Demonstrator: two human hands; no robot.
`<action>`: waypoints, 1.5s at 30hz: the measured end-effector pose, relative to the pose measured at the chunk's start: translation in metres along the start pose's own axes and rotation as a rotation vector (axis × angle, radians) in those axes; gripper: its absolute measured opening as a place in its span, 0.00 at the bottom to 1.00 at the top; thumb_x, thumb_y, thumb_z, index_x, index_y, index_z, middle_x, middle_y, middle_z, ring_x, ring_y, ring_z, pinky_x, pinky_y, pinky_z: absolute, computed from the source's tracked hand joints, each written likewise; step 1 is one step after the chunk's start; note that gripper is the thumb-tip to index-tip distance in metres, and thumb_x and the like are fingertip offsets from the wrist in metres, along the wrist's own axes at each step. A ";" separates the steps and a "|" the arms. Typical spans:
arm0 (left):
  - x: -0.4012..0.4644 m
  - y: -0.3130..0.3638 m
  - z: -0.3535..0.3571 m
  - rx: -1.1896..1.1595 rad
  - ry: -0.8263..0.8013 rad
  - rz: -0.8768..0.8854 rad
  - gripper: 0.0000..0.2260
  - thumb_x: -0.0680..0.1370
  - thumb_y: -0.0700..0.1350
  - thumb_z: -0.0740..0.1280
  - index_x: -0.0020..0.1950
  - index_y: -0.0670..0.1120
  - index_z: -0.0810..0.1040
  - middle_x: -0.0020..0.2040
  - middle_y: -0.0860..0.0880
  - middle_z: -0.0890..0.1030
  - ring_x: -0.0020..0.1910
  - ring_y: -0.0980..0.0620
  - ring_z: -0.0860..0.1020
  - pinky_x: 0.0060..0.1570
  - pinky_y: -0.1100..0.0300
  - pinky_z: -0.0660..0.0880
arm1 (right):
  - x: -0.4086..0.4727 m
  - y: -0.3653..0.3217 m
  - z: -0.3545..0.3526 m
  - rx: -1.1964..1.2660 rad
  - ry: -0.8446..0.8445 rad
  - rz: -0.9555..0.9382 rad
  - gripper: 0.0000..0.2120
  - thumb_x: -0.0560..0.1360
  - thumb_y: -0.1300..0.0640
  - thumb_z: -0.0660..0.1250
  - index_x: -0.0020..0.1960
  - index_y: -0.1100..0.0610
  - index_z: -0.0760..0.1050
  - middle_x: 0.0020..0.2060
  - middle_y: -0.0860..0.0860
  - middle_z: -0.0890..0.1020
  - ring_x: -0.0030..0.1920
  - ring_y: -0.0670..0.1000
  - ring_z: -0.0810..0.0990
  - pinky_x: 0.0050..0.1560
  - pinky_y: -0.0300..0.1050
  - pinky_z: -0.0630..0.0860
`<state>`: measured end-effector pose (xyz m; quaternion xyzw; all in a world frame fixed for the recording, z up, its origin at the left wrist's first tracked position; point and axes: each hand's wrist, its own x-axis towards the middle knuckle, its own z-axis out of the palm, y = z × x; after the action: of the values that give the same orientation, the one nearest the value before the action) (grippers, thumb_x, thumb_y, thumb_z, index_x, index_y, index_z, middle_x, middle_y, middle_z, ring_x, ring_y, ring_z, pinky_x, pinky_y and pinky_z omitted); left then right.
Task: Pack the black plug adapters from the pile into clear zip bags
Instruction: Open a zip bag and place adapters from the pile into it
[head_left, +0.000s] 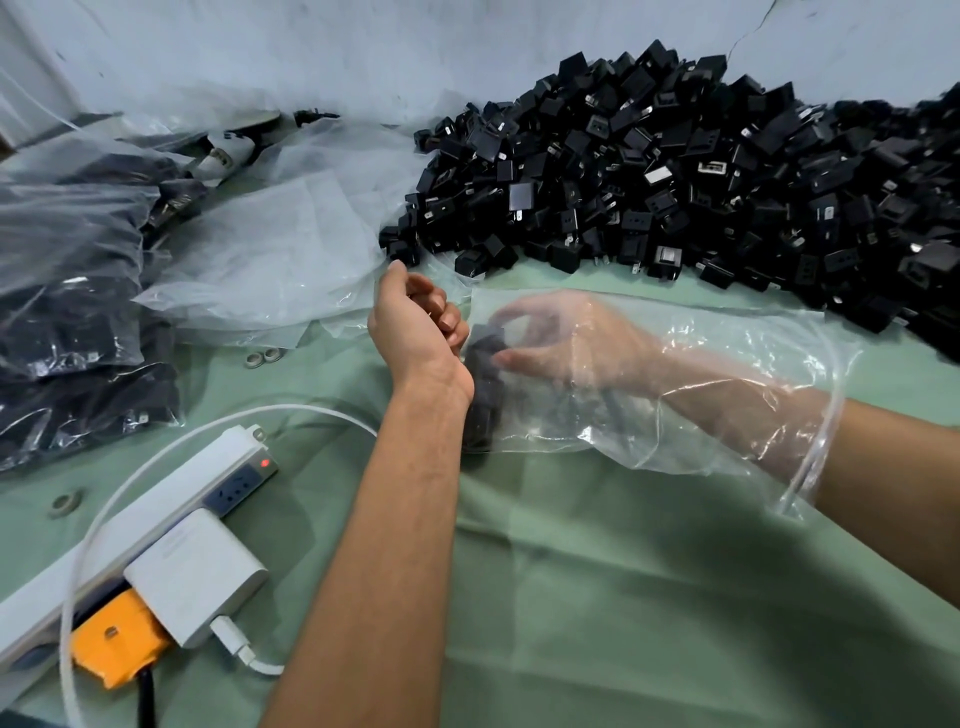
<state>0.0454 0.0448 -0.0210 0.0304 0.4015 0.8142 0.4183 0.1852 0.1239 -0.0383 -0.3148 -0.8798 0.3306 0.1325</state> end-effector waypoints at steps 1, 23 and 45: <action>0.000 0.000 0.000 -0.001 -0.003 -0.001 0.16 0.83 0.47 0.60 0.36 0.48 0.68 0.25 0.53 0.66 0.21 0.55 0.60 0.20 0.63 0.54 | -0.001 0.001 -0.002 0.019 -0.020 0.004 0.26 0.74 0.47 0.76 0.70 0.52 0.76 0.46 0.36 0.78 0.43 0.30 0.75 0.44 0.20 0.69; 0.002 -0.041 0.007 1.249 -0.276 0.543 0.14 0.80 0.48 0.69 0.35 0.49 0.75 0.32 0.55 0.77 0.32 0.58 0.73 0.33 0.67 0.66 | -0.020 0.015 0.000 -0.414 -0.143 -0.018 0.12 0.74 0.73 0.72 0.57 0.66 0.79 0.50 0.56 0.86 0.43 0.52 0.82 0.49 0.28 0.74; -0.132 -0.128 0.114 1.778 -0.560 0.648 0.17 0.74 0.61 0.68 0.46 0.48 0.72 0.45 0.47 0.80 0.47 0.41 0.79 0.41 0.53 0.72 | -0.139 0.123 -0.117 -0.557 0.583 0.744 0.20 0.78 0.47 0.73 0.61 0.59 0.73 0.67 0.61 0.66 0.51 0.67 0.80 0.50 0.55 0.76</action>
<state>0.2592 0.0650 0.0067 0.6340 0.7259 0.2545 0.0798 0.4008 0.1642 -0.0363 -0.7063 -0.6902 0.0087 0.1567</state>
